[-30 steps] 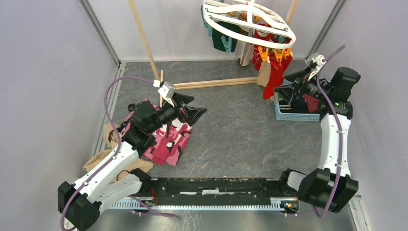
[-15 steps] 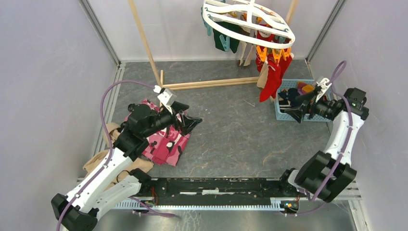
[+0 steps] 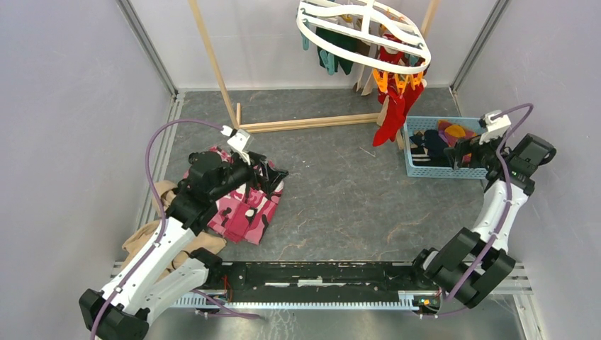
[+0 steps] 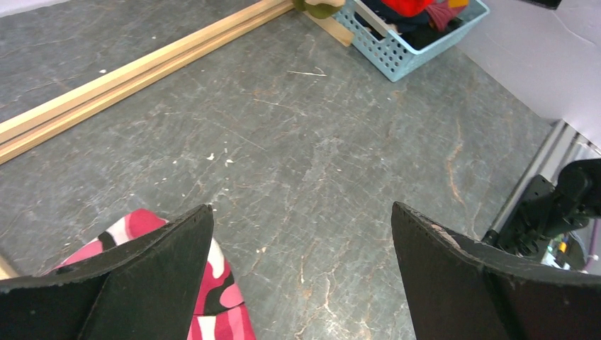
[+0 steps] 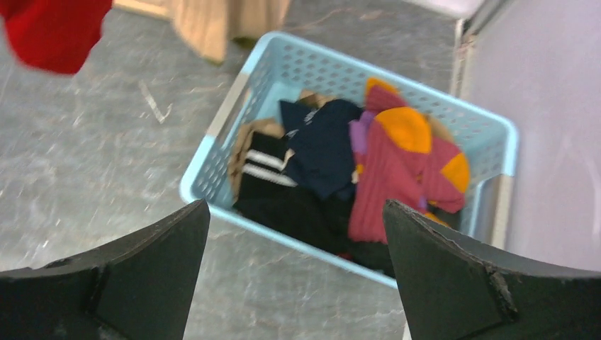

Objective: Clip the socks to the hanger
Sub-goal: Clamp the sock onto the hanger, then pick up the sock from the bin.

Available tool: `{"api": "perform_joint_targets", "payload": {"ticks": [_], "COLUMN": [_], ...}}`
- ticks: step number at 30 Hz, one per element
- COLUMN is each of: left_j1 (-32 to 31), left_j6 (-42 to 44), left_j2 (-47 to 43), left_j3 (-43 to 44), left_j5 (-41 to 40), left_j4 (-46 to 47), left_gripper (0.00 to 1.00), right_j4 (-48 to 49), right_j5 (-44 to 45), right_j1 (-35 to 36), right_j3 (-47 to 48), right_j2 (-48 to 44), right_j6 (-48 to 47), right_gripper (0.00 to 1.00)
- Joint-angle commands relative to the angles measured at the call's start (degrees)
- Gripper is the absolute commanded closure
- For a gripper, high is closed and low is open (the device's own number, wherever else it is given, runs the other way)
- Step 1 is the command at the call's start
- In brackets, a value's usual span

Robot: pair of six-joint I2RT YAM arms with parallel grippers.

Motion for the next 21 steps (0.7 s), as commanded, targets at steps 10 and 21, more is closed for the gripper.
{"api": "perform_joint_targets", "payload": {"ticks": [10, 21], "left_j1": [6.08, 8.28], "left_j6": [3.99, 3.80], "left_j2": [1.13, 3.64], "left_j3": [-0.63, -0.49], "left_j5": [-1.06, -0.88], "left_j4": [-1.26, -1.69], "left_gripper": [0.00, 0.00], "right_j4": [11.01, 4.90], "right_j5": [22.17, 31.94], "right_j1": [5.64, 14.52], "right_j3": [9.07, 16.54], "right_j2": [14.08, 28.10], "right_j6": [12.32, 9.15], "right_gripper": [0.02, 0.17]}}
